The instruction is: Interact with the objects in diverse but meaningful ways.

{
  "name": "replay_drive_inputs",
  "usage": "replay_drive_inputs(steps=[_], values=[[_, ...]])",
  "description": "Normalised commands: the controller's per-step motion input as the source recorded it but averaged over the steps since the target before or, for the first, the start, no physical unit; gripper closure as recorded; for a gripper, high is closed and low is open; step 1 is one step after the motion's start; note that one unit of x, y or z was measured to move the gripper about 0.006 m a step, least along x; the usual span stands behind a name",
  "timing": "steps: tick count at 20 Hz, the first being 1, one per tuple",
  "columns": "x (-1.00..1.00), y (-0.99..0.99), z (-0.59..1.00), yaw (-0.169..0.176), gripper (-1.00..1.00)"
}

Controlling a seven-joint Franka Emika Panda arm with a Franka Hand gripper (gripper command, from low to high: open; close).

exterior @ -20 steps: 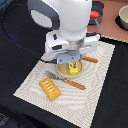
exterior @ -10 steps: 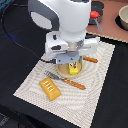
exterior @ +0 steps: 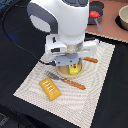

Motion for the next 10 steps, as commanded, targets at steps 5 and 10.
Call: replay_drive_inputs(steps=[5, 10], values=[[0.00, 0.10, -0.10, -0.014, 1.00], [0.00, 0.11, -0.12, -0.013, 1.00]])
